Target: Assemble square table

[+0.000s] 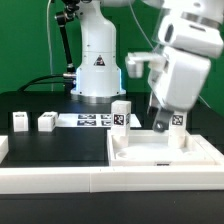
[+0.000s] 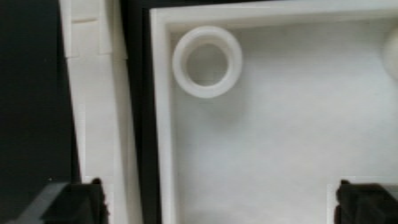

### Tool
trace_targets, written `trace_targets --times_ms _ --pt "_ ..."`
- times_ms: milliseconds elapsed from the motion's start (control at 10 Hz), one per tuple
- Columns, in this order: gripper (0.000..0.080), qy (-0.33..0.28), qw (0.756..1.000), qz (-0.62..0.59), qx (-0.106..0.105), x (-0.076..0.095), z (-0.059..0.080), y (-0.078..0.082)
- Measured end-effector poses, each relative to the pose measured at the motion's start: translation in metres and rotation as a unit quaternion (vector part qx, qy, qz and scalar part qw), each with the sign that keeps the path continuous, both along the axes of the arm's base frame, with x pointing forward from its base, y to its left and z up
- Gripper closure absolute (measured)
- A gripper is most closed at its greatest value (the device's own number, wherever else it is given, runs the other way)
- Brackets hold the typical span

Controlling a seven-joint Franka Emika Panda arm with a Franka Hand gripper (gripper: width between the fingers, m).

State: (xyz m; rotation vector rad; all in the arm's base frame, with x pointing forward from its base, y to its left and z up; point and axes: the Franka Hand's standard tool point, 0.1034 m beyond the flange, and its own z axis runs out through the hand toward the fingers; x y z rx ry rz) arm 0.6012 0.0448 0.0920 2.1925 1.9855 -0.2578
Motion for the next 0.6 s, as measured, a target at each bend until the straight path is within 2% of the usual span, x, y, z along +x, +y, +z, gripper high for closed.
trace_targets --times_ms 100,200,300,600 --pt "0.0151 -0.004 1.0 -0.007 0.004 -0.012 0.01 -0.011" --pt "0.0151 0.004 1.0 -0.011 0.007 -0.032 0.018 -0.028" --pt "0.0151 0.004 1.0 -0.022 0.006 -0.032 0.029 -0.038" --pt "0.0151 -0.003 0.998 -0.055 0.006 -0.032 0.023 -0.035"
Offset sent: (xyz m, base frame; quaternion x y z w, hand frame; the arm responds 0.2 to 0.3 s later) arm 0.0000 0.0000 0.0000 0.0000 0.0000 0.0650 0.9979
